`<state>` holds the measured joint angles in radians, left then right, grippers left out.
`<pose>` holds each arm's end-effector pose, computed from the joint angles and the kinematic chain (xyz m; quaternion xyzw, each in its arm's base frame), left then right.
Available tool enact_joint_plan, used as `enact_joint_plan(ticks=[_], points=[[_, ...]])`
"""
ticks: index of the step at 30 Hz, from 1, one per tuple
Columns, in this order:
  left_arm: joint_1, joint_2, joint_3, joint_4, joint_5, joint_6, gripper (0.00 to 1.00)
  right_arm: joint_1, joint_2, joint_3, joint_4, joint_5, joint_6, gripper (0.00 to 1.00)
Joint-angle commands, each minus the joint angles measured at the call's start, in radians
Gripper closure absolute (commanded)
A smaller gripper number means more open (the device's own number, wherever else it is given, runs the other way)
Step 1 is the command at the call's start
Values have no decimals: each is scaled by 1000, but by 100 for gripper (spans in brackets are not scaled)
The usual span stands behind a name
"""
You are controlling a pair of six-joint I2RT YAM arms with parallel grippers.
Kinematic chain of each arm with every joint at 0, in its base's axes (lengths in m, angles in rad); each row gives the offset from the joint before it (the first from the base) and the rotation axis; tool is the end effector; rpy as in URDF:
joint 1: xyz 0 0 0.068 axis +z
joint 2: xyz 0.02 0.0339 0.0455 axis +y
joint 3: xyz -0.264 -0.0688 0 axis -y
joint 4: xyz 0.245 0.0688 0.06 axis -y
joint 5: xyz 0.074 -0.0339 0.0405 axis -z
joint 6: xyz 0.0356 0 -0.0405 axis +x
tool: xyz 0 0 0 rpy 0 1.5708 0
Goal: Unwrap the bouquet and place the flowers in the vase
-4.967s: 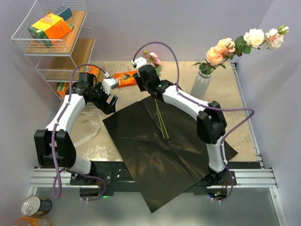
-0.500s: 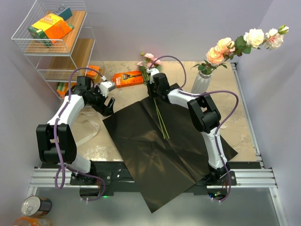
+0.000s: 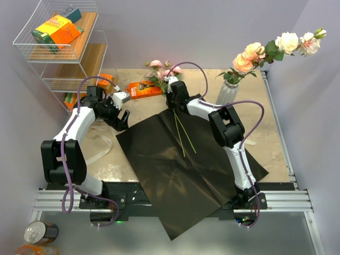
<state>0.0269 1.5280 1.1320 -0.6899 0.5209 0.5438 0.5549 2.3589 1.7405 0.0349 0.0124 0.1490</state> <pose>0.3071 -0.0095 0.2453 0.2995 0.8911 -0.1746 0.2930 0.4533 0.2805 0.1461 -0.1746 0.8631 0.1582 0.4467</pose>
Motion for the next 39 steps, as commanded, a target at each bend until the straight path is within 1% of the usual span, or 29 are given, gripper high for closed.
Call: enact_joint_plan(ticks=[1, 6, 14, 17, 19, 20, 21, 22, 23, 24, 25, 26, 27, 28, 29, 30, 31, 33, 35, 39], points=[[13, -9, 18, 7, 27, 13, 7, 7, -131, -16, -7, 6, -5, 99], [13, -17, 34, 0, 39, 2, 7, 20, -256, -21, 2, 8, -34, 100], [13, -32, 45, -17, 34, -2, 7, 42, -462, 63, 10, -5, -100, 100], [13, -38, 51, -23, 33, -2, 7, 40, -557, 57, 77, 47, -144, 100], [13, -40, 54, -26, 33, -4, 7, 40, -607, 24, 190, 151, -219, 100], [13, -40, 55, -28, 34, -2, 7, 42, -630, 2, 248, 199, -300, 100], [13, -40, 57, -26, 36, -2, 7, 37, -674, -34, 372, 230, -340, 100], [13, -39, 57, -25, 36, -2, 7, 31, -688, -45, 423, 269, -383, 100], [13, -39, 58, -25, 37, -2, 7, 27, -696, -50, 474, 282, -467, 100], [13, -35, 60, -26, 39, -2, 7, 17, -694, -33, 535, 294, -509, 100], [13, -34, 60, -25, 39, 1, 7, 13, -685, -12, 548, 340, -587, 100], [13, -32, 61, -23, 41, 1, 7, 10, -676, 11, 553, 366, -623, 100], [13, -31, 61, -23, 41, 1, 7, 4, -661, 34, 592, 395, -656, 100], [13, -29, 63, -23, 42, 2, 7, -1, -656, 28, 633, 438, -724, 100], [13, -28, 63, -23, 41, 4, 7, -6, -653, 15, 698, 458, -756, 100], [13, -26, 66, -23, 41, 7, 7, -19, -649, -22, 832, 468, -790, 100], [13, -25, 68, -25, 41, 8, 7, -29, -639, -41, 906, 469, -849, 100], [13, -22, 72, -30, 39, 13, 7, -52, -615, -44, 1046, 483, -894, 100], [13, -22, 74, -34, 39, 19, 7, -73, -576, -27, 1094, 492, -933, 100], [15, -17, 77, -36, 36, 27, 7, -119, -544, 13, 1152, 479, -928, 100]])
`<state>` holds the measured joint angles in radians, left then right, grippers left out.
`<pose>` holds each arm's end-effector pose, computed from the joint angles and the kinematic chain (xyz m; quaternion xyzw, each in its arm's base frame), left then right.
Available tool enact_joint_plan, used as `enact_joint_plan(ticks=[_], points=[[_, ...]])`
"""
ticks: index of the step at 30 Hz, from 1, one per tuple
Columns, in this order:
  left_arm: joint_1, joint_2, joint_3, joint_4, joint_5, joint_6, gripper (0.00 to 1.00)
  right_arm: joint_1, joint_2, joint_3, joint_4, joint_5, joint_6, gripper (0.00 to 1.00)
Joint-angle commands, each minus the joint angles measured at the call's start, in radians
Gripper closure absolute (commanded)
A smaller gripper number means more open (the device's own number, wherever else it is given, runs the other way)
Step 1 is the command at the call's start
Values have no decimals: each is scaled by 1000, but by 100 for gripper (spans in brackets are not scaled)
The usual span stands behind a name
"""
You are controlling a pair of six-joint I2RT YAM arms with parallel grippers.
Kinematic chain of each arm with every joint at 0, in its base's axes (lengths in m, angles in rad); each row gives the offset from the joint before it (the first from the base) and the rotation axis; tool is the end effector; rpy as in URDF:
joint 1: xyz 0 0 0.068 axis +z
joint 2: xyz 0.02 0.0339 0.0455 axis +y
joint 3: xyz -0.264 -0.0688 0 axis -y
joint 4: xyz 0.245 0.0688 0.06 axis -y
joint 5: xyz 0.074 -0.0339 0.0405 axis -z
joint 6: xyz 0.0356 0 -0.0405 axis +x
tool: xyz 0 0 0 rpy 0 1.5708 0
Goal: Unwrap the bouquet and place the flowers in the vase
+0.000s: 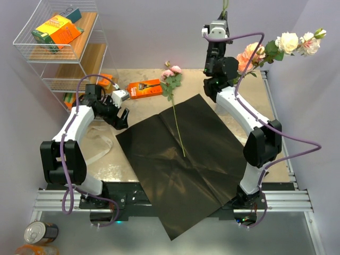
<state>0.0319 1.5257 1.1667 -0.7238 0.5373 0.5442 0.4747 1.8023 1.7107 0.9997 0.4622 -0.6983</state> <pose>0.3080 -0.0084 0.2550 0.2991 0.8888 -0.1808 0.2965 0.3587 0.1665 0.4913 0.0051 0.3836 -0.1767 0.9064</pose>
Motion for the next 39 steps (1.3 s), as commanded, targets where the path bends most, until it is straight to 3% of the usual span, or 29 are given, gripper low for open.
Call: enact_joint_plan(ticks=[1, 28, 39], points=[[10, -12, 45, -3, 18, 28, 7, -47, 15, 49, 188, 26, -75, 100], [13, 42, 74, -34, 35, 36, 7, -166, -32, 90, 195, -77, -53, 100], [11, 36, 57, -26, 30, 39, 6, -154, -61, -62, 238, -33, 0, 100]])
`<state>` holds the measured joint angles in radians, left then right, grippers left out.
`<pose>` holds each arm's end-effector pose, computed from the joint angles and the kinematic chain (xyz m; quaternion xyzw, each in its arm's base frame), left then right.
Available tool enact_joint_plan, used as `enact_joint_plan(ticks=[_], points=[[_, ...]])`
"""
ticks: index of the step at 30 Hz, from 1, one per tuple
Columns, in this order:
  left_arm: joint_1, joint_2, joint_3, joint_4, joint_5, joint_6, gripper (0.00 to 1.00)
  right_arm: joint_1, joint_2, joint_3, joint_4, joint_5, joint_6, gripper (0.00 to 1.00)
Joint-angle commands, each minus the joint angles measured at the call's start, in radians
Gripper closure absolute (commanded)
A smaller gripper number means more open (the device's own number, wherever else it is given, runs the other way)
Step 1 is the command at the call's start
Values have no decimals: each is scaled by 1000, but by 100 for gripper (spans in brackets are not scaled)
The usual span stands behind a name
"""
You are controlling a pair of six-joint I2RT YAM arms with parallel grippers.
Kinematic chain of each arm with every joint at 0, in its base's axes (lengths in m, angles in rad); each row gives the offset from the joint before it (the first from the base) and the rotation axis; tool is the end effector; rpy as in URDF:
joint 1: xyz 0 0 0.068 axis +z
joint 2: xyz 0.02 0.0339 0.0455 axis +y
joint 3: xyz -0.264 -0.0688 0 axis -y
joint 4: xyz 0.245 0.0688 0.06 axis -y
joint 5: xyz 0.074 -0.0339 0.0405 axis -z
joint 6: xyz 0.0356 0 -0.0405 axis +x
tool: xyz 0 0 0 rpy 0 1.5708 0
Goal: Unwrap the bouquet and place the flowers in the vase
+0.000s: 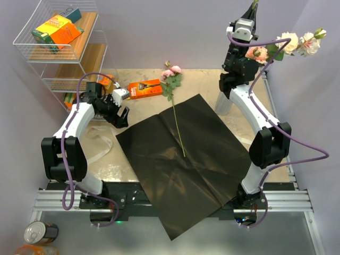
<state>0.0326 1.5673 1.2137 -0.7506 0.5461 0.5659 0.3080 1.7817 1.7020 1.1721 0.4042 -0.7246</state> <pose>0.3171 -0.0082 0.2557 0.3070 0.8873 -0.1851 0.2901 0.3601 0.0999 0.5067 0.0550 0.2981 -0.2433 0.9213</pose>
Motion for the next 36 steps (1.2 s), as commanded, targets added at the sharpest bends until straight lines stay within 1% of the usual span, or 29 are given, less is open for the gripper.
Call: enact_joint_plan(ticks=[1, 7, 10, 16, 18, 19, 20, 21, 22, 24, 26, 27, 28, 29, 30, 31, 32, 33, 34, 35, 36], points=[[10, -6, 10, 0, 20, 17, 7, 19, -41, -76, 80, 34, 31, 100], [10, -9, 15, 0, 20, 15, 7, 65, -25, -140, 139, 67, 19, 100], [12, -12, 12, 0, 15, 20, 6, 88, -16, -172, 184, 113, -2, 100], [12, -12, 7, 0, 6, 26, 7, 144, -1, -234, 268, 278, -111, 100], [12, -15, 9, 2, 6, 26, 7, 160, -4, -246, 276, 368, -125, 94], [12, -16, 9, 0, 6, 26, 6, 161, -7, -257, 243, 395, -124, 88], [12, -16, 10, 0, 9, 26, 7, 164, -17, -261, 221, 422, -110, 86], [12, -18, 13, -6, 11, 25, 7, 163, -21, -263, 200, 482, -102, 82], [12, -19, 17, -7, 11, 25, 7, 163, -24, -272, 167, 505, -96, 81], [12, -26, 20, -10, 14, 25, 7, 164, -28, -291, 161, 566, -102, 80], [12, -35, 21, -16, 12, 25, 7, 163, -39, -297, 135, 605, -96, 78], [12, -38, 21, -19, 11, 25, 7, 163, -45, -294, 62, 625, -79, 71], [12, -39, 23, -23, 12, 25, 7, 164, -57, -292, 13, 663, -55, 67], [13, -46, 26, -27, 12, 25, 7, 163, -70, -294, -35, 673, 11, 62], [12, -50, 26, -30, 12, 25, 6, 163, -105, -307, -151, 677, 52, 50], [12, -53, 27, -30, 14, 23, 7, 163, -123, -314, -214, 670, 148, 46], [12, -61, 30, -39, 14, 23, 6, 163, -142, -321, -282, 657, 201, 41], [12, -64, 33, -42, 12, 23, 7, 163, -175, -323, -436, 644, 250, 34], [12, -69, 36, -46, 12, 23, 7, 163, -185, -317, -515, 637, 298, 32], [12, -76, 41, -55, 14, 22, 6, 164, -195, -311, -596, 639, 401, 31], [12, -79, 43, -58, 14, 22, 7, 166, -209, -317, -735, 628, 454, 29]])
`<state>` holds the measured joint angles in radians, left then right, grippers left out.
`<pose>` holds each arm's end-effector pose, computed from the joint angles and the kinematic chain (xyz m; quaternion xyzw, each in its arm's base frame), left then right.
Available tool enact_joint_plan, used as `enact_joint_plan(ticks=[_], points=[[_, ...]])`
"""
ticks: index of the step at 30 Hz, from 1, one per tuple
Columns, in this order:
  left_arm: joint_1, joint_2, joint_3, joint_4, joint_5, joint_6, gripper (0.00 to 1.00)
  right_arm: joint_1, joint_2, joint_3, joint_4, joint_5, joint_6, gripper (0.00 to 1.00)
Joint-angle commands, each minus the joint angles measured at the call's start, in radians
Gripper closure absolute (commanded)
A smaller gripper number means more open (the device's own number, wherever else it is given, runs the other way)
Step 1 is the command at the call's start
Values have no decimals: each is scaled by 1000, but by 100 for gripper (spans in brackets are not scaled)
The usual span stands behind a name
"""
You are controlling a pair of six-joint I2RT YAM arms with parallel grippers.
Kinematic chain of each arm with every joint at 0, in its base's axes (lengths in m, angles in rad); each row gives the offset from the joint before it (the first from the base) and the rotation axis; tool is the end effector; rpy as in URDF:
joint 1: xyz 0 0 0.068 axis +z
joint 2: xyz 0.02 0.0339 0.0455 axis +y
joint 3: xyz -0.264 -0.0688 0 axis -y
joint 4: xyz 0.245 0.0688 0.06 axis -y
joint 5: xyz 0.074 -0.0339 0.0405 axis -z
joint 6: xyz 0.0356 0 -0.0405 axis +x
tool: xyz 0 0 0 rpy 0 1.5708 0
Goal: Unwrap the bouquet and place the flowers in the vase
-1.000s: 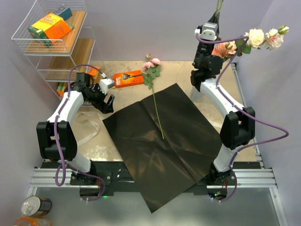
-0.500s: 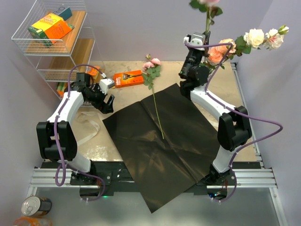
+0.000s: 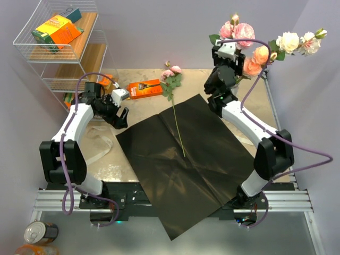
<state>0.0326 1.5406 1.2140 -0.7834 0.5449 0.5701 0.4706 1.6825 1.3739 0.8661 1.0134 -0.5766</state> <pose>0.3102 -0.0083 0.2621 0.3082 0.8877 -0.1849 0.2878 0.3523 0.1453 0.4077 0.1553 0.5796 -0.2757 0.7510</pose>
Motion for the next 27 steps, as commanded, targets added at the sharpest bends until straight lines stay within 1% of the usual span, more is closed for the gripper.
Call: enact_joint_plan(ticks=[1, 2, 3, 4, 5, 6, 7, 11, 14, 15, 16, 18, 19, 21, 24, 27], points=[[12, -57, 44, -27, 16, 17, 6, 3, -150, -5, -478, -11, 354, 29], [12, -63, 48, -33, 18, 16, 6, 11, -173, -31, -502, -57, 409, 28], [12, -68, 50, -34, 18, 13, 6, 17, -196, -100, -495, -79, 420, 28], [12, -71, 53, -39, 20, 13, 6, 23, -242, -128, -492, -100, 438, 28], [12, -76, 59, -46, 23, 11, 7, 39, -254, -145, -501, -116, 452, 28], [12, -79, 64, -50, 26, 5, 6, 48, -265, -147, -563, -130, 469, 28], [12, -80, 67, -54, 27, 2, 7, 59, -276, -145, -591, -139, 484, 28], [12, -94, 73, -70, 36, -13, 7, 152, -317, -165, -644, -165, 488, 25], [12, -102, 65, -71, 24, -22, 7, 213, -334, -141, -746, -145, 540, 25], [12, -105, 65, -73, 21, -26, 7, 227, -336, -119, -828, -145, 560, 24], [12, -108, 64, -74, 21, -26, 7, 243, -334, -110, -863, -131, 619, 24], [12, -116, 62, -79, 18, -26, 6, 278, -334, -95, -981, -144, 675, 24], [12, -119, 62, -77, 18, -29, 7, 290, -336, -104, -999, -145, 716, 24], [12, -123, 65, -76, 20, -32, 6, 332, -343, -140, -1021, -141, 750, 24], [12, -125, 76, -83, 21, -35, 6, 388, -348, -192, -1024, -85, 787, 24], [12, -131, 70, -80, 17, -35, 7, 453, -359, -255, -951, -41, 756, 24]])
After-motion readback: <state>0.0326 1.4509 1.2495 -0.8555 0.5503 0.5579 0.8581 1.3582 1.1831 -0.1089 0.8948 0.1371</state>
